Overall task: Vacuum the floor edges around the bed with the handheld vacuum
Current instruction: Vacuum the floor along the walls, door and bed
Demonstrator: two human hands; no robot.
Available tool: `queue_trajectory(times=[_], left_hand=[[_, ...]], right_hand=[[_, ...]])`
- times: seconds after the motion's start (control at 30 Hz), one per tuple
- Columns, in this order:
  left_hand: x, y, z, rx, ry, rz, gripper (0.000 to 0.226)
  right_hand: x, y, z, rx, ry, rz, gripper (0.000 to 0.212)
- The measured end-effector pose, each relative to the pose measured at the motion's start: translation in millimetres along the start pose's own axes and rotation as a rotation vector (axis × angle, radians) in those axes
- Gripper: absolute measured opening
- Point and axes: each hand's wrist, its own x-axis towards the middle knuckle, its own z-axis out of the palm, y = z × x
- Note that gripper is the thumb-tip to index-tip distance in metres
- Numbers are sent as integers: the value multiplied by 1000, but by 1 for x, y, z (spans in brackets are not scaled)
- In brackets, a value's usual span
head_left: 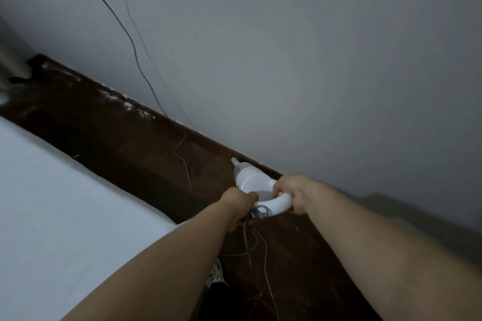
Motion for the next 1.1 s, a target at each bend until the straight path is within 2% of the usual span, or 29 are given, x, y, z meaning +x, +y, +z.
queue_trajectory(times=[0.23,0.5,0.63,0.9,1.1], left_hand=[[76,15,-78,-42,-25,-84,33],[136,45,-162,-78,12,-100,33],[150,53,-195,-116,18,-115,34],[164,80,-242,-224,91,-103,35],[150,105,-240,-266,130,-86,36]], right_hand=[[44,-77,63,-87,-55,65,40],[81,-173,121,-144,-123,95,24],[86,-208,145,-157,-142,106,9],[107,-259,179,-163,-140,42,15],[100,-285,163,-212,-170,-27,27]])
